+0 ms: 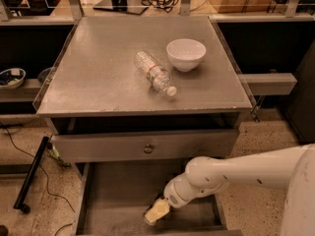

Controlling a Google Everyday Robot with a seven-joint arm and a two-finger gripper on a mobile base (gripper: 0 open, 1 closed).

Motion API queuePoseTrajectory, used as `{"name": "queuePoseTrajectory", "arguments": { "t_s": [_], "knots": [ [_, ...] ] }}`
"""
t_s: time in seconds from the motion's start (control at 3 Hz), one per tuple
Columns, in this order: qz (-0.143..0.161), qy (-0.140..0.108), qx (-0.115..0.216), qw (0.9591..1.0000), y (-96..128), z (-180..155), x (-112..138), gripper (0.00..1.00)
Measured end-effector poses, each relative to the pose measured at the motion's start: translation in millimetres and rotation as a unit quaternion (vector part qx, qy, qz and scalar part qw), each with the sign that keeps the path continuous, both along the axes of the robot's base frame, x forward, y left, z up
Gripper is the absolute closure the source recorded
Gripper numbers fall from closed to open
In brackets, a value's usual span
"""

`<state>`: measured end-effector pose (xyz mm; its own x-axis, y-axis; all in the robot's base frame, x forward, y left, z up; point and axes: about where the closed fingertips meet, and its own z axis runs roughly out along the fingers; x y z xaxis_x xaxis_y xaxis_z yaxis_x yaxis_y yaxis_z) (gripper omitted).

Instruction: Place redbull can into middle drawer

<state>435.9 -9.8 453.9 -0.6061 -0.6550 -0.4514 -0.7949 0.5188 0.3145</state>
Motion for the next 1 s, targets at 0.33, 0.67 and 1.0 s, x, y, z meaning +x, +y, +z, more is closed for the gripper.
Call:
{"name": "queuePoseTrajectory", "arguments": {
  "t_s": [0.33,0.67,1.0],
  "knots": [
    [-0.012,0.002,0.009,0.9999,4.5,-10.2,3.6,1.00],
    [-0.022,0.006,0.016,0.9996,9.8,-21.2,8.1,1.00],
    [-0.035,0.012,0.011,0.9993,16.8,-33.6,23.5,1.00]
  ]
}}
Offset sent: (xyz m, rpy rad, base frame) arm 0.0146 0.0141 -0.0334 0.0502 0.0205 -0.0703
